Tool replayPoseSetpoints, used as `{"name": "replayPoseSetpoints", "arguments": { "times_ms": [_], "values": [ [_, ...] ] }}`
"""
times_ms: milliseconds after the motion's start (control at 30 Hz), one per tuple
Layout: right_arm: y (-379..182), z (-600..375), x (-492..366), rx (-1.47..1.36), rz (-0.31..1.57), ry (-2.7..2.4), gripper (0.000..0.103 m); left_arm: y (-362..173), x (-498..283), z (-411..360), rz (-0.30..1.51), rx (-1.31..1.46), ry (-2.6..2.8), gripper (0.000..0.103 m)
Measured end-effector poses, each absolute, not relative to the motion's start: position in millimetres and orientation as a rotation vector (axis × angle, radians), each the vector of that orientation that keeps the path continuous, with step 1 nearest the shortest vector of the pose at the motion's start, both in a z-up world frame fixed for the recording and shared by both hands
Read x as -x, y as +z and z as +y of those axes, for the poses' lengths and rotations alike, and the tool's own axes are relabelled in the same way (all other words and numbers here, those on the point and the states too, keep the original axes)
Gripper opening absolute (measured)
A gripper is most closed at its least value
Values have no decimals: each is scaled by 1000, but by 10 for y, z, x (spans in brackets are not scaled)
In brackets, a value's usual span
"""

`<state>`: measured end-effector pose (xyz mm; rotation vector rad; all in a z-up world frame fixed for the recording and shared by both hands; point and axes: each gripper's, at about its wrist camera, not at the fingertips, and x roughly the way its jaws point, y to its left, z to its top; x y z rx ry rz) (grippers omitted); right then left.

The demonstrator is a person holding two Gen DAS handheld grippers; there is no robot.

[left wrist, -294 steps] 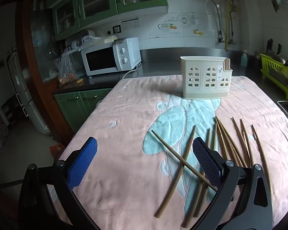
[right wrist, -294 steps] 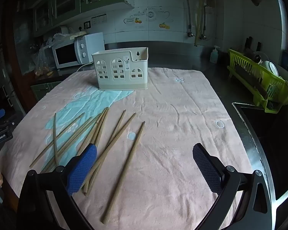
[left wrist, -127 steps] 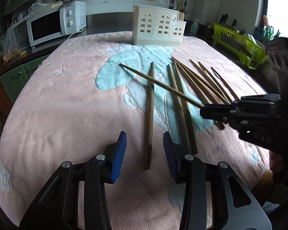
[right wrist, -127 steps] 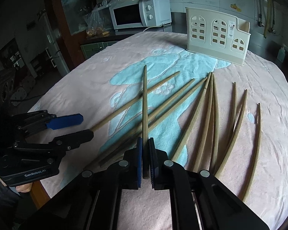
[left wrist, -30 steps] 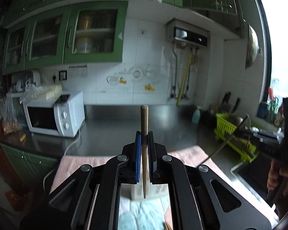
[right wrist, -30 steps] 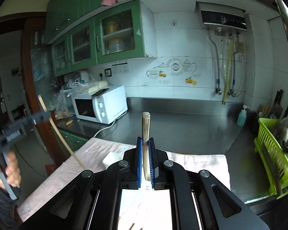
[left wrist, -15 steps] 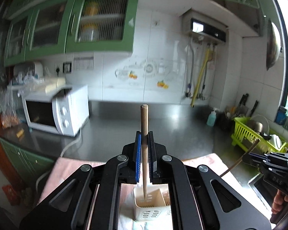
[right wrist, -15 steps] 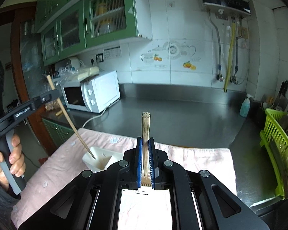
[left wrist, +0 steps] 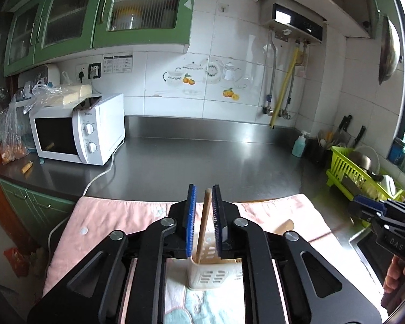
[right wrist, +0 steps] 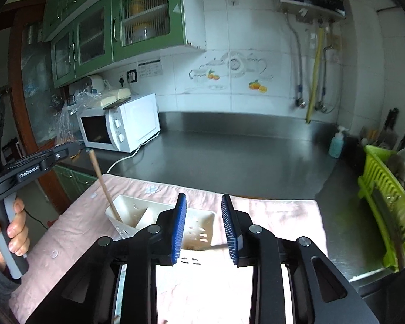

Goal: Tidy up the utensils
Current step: 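Lower the chopsticks into the holder and open both grippers, then move both open grippers back over the remaining chopsticks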

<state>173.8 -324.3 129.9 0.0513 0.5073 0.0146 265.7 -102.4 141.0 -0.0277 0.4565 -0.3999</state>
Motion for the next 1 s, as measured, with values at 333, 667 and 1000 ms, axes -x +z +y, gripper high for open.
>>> {"name": "replayPoseSetpoints", "arguments": {
  "times_ms": [333,667,1000],
  "values": [
    [1179,-3086,-790,-68,532,2,30,1492,-1675,-660,428,-6,-395,35],
    [294,-2797,166,-137,651,-3,30,1052,-804,-260,481,-37,-356,43],
    [-365,-2456,634,-268,736,32,28,512,-323,-45,513,-52,-310,49]
  ]
}}
